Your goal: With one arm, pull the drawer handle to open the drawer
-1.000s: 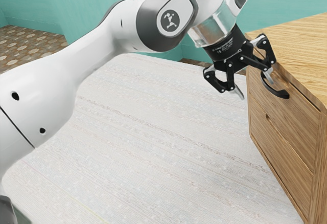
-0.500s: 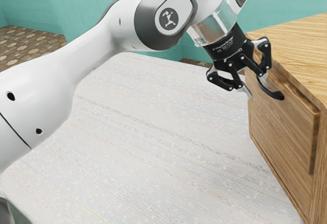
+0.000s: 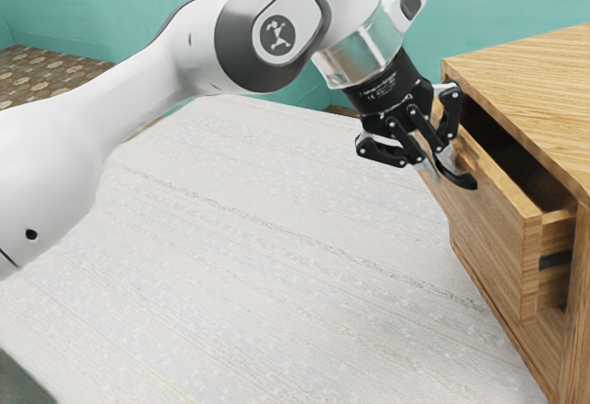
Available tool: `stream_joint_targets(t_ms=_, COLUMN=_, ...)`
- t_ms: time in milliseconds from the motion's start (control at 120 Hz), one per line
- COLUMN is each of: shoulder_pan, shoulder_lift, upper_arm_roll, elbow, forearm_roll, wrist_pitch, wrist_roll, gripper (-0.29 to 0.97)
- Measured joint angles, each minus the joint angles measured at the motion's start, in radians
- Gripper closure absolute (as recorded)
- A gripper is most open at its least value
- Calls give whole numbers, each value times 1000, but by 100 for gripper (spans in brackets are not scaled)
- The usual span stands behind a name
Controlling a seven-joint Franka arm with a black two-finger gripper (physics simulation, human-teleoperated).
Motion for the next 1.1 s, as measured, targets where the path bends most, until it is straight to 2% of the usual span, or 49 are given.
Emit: stream_joint_targets(t_ms=1100, shoulder_pan=12, shoulder_lift=-272, upper_arm_roll=-5, elbow=-343, forearm_roll=30, wrist_pitch=82, wrist_roll=-14, gripper=79)
